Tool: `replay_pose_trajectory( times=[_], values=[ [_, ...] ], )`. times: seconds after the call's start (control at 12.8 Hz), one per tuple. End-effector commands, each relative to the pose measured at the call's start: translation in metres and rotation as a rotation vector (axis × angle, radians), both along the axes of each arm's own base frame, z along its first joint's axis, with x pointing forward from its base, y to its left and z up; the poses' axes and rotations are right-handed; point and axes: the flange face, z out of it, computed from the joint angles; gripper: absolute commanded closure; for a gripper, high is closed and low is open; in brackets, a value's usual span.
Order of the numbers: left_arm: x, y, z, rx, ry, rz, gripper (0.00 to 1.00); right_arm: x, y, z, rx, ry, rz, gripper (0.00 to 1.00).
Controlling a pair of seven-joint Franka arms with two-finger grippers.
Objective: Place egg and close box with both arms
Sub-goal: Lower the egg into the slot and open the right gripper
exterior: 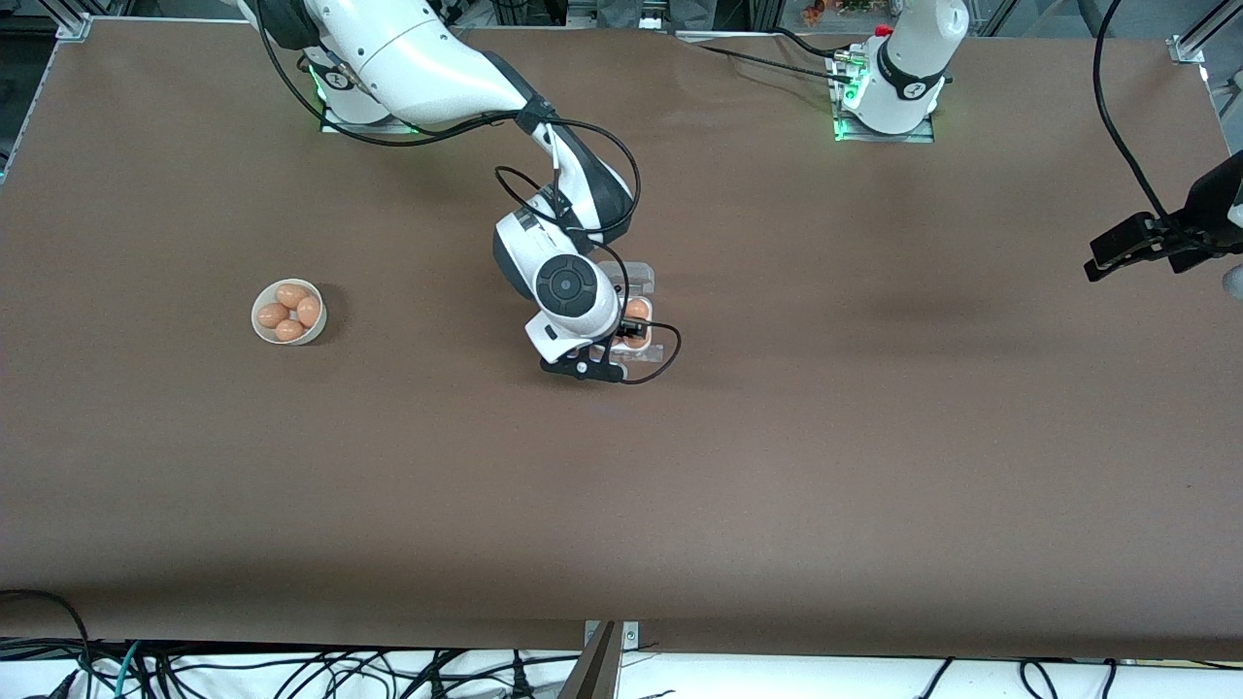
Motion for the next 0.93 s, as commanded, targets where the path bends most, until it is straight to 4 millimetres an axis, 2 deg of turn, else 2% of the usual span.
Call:
replay_pose_trajectory(
  times=[0.0, 0.16, 0.47, 0.62, 0.78, 0.86],
  values=[
    [0.001, 0.000, 0.007, -0.001, -0.001, -0.012, 0.00, 0.012, -0.003, 0.020, 0.016, -0.041, 0.046, 0.00],
    [0.002, 0.000, 0.006, -0.001, 0.001, -0.014, 0.00, 0.026, -0.013, 0.033, 0.027, -0.060, 0.049, 0.00],
    [0.002, -0.001, 0.008, -0.001, -0.002, -0.014, 0.00, 0.040, -0.030, 0.041, 0.008, -0.087, 0.039, 0.00],
    [0.002, -0.001, 0.008, -0.001, -0.002, -0.014, 0.00, 0.055, -0.049, 0.043, -0.016, -0.105, 0.013, 0.00],
    [0.002, -0.008, 0.008, -0.001, -0.002, -0.023, 0.00, 0.070, -0.069, 0.061, -0.025, -0.142, -0.013, 0.00],
    [0.001, -0.016, 0.007, -0.008, 0.005, -0.032, 0.00, 0.079, -0.086, 0.066, -0.042, -0.151, -0.035, 0.00]
  ],
)
